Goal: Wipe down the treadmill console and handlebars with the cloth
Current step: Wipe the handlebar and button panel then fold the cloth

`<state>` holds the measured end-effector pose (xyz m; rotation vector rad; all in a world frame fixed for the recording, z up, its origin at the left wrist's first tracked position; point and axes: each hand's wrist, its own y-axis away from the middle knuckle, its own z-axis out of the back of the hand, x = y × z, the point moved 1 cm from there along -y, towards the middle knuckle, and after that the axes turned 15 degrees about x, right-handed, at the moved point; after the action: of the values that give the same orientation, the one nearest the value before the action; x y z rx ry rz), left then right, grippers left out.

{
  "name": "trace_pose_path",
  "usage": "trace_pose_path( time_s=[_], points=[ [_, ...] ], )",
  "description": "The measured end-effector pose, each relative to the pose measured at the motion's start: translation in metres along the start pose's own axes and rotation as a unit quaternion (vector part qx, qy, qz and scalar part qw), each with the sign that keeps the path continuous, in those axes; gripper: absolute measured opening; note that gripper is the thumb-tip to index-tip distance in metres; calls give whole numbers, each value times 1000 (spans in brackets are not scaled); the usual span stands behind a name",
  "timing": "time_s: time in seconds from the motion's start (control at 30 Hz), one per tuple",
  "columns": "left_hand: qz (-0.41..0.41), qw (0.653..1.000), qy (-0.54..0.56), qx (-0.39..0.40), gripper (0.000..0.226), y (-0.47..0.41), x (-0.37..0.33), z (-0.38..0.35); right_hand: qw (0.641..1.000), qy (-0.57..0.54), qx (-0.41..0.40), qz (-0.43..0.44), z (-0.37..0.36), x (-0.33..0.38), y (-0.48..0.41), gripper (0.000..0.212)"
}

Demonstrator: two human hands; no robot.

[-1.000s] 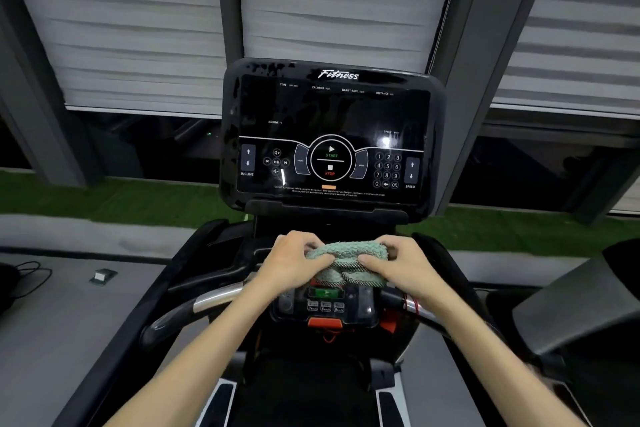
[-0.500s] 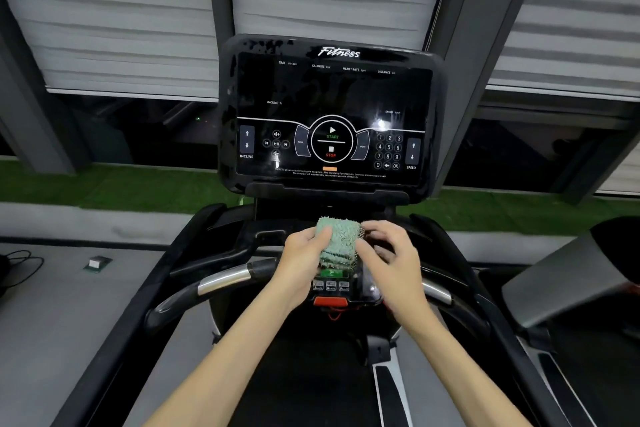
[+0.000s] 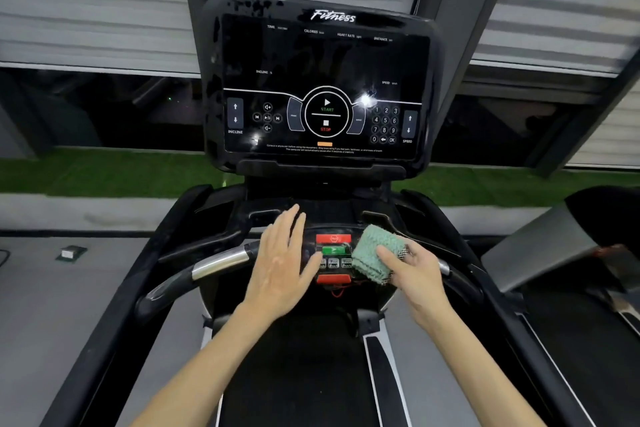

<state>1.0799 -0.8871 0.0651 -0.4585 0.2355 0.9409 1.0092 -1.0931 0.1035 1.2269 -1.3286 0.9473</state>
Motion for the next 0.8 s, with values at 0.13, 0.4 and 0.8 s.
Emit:
trace_pose_path(
  time_s=[0.13,0.4,0.8],
  points=[
    [-13,982,-158,100,103,4,25,-20,977,185,-73,74,16,10,-3,30],
    [-21,985,-132,112,110,-1,32,-29,719,644,-1,260,12,-26,-39,60],
    [-25,989,-91,118,121,4,43,-19,669,694,43,264,25,-19,-63,47]
  ],
)
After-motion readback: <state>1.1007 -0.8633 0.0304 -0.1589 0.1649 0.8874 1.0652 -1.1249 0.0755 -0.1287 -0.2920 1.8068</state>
